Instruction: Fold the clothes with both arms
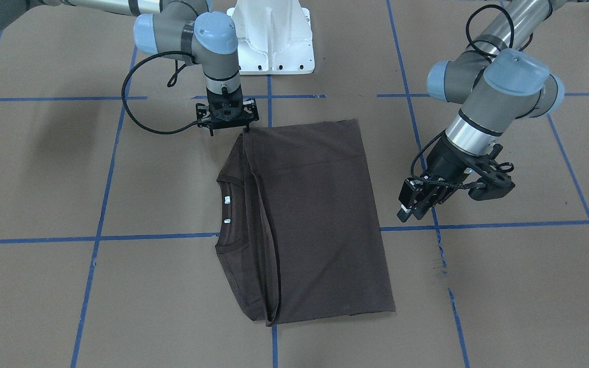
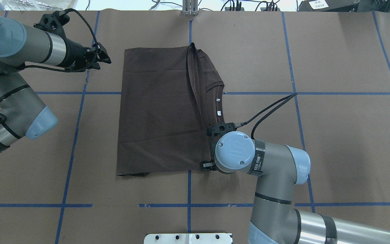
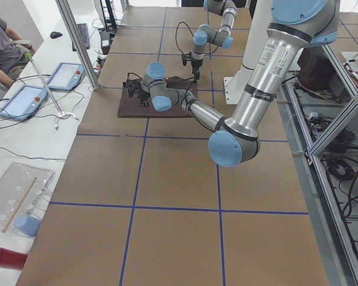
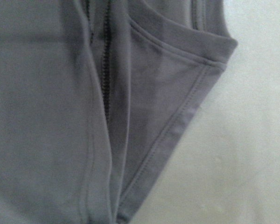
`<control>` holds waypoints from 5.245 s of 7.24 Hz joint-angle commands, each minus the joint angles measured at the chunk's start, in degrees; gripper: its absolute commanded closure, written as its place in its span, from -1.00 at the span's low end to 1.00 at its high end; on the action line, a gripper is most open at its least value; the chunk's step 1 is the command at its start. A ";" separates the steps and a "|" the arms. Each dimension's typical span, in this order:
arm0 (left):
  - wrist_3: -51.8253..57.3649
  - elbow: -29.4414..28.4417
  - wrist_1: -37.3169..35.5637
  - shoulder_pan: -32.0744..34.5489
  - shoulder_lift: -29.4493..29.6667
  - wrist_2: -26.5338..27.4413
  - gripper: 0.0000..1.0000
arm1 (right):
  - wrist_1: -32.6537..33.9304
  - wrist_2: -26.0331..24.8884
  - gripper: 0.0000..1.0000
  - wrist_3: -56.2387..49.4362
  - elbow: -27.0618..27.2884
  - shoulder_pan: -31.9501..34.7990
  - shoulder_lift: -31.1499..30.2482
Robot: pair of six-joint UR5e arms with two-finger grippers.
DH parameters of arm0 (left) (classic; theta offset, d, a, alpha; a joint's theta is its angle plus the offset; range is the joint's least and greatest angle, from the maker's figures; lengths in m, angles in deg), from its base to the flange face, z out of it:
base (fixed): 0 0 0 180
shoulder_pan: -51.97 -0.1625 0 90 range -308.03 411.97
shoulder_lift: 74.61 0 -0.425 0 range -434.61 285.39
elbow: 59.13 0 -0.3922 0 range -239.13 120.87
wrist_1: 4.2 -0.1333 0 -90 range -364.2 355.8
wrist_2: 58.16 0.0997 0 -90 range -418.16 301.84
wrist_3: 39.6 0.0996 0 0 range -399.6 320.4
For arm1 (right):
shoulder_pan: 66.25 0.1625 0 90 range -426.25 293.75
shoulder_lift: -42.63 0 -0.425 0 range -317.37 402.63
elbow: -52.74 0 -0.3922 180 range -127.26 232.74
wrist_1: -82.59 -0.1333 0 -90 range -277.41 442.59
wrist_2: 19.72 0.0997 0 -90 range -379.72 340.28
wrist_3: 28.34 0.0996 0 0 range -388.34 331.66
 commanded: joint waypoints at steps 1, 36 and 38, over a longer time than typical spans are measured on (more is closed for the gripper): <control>-0.01 0.27 -0.08 0.52 0.09 -0.01 0.00 | 0.15 0.67 -1.00 -4.16 5.01 1.06 -5.57; -34.44 25.58 -13.94 -32.83 -11.87 16.66 -0.03 | 1.29 -12.25 1.00 59.90 14.77 -11.42 -6.19; -37.01 26.02 -22.27 -39.63 -11.69 21.35 -0.12 | 1.29 -12.16 1.00 59.81 14.94 -11.33 -6.28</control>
